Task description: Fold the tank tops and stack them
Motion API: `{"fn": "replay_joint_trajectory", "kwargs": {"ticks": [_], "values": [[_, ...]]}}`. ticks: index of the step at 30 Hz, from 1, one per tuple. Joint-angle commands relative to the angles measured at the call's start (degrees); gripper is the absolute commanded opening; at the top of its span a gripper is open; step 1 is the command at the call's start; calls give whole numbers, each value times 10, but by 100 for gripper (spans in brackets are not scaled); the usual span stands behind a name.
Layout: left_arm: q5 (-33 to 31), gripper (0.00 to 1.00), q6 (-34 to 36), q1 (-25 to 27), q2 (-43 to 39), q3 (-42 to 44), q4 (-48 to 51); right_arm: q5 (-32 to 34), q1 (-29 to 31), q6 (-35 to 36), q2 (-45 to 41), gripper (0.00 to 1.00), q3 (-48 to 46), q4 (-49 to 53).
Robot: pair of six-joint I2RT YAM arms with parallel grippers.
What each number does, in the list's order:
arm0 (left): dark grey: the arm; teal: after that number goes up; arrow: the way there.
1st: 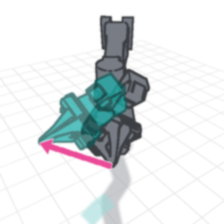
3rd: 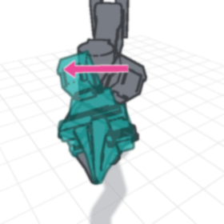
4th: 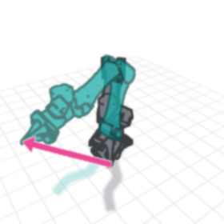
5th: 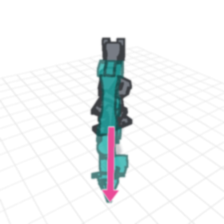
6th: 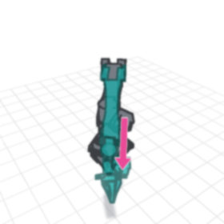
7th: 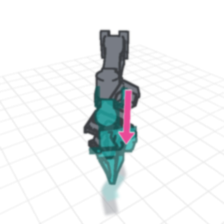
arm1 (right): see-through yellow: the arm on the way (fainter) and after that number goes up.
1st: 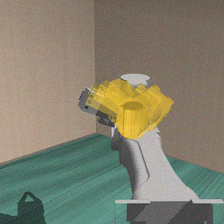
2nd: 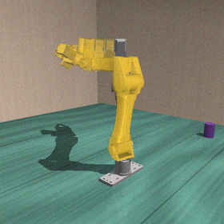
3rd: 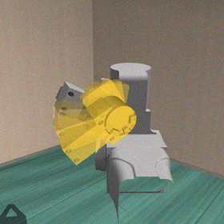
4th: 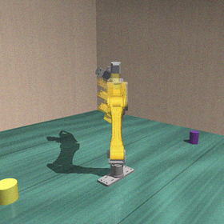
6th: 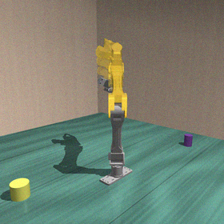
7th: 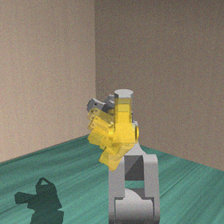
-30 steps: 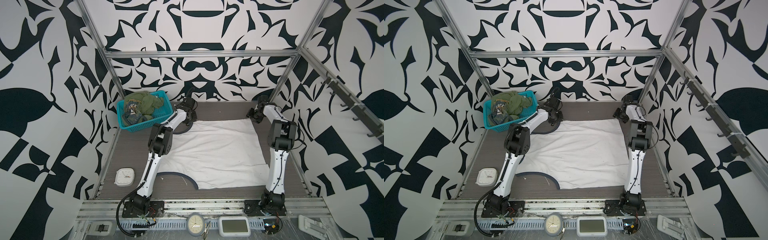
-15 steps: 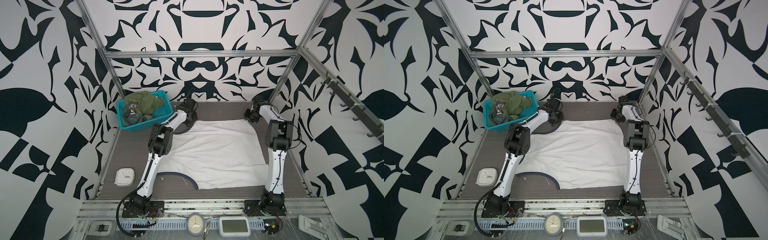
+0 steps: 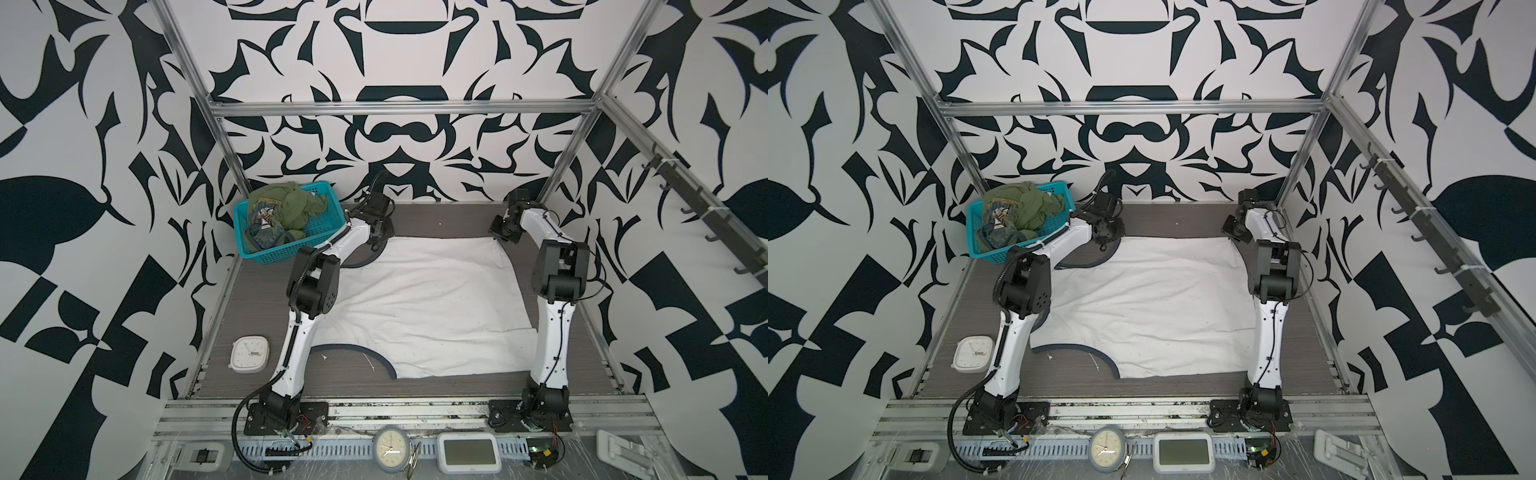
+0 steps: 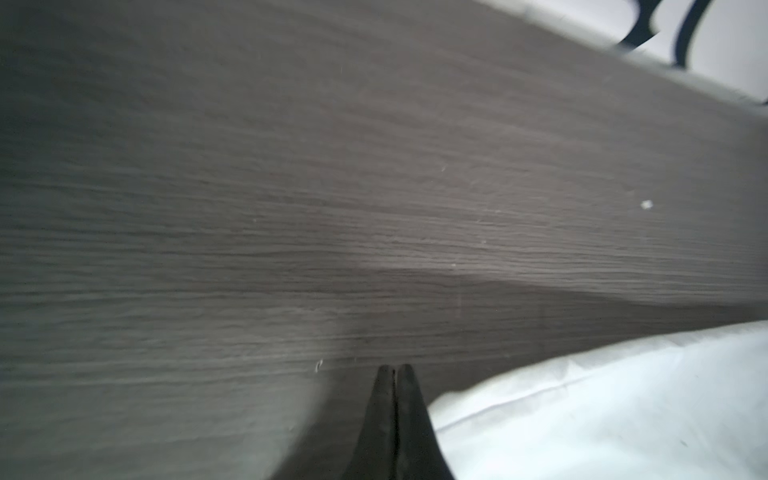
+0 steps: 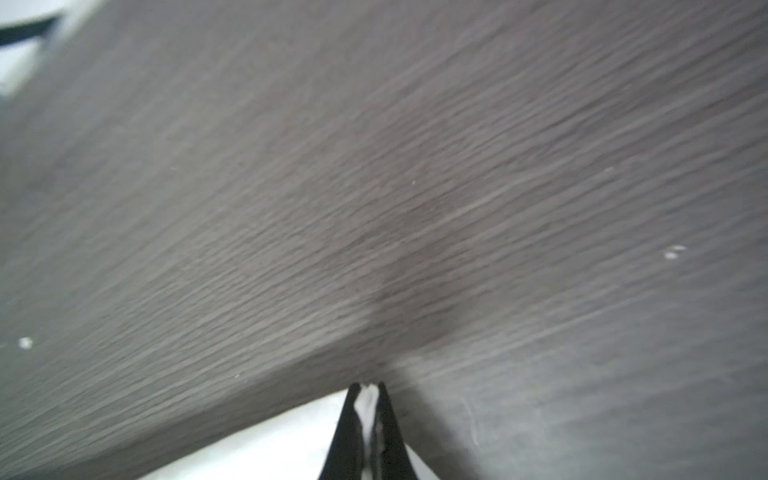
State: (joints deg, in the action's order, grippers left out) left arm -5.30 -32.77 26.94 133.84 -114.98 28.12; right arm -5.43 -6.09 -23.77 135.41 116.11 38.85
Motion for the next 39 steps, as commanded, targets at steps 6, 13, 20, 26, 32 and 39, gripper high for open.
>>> {"fn": "replay_joint_trajectory", "kwargs": {"ticks": [6,13,20,26,32,39], "values": [[-34,0,19,21,-63,63,-49,5,-20,-7,-110,2,-90,-68],[-54,0,19,37,-131,160,-97,-18,-31,-21,-163,2,-180,-119],[-61,0,19,56,-189,238,-116,-29,-39,-42,-217,2,-276,-165],[-72,0,6,80,-249,332,-139,-15,-41,-64,-290,3,-384,-219],[-91,0,-19,114,-288,412,-164,10,-43,-93,-357,4,-490,-295],[-107,0,-49,139,-318,480,-176,32,-47,-131,-397,14,-572,-342]]}}
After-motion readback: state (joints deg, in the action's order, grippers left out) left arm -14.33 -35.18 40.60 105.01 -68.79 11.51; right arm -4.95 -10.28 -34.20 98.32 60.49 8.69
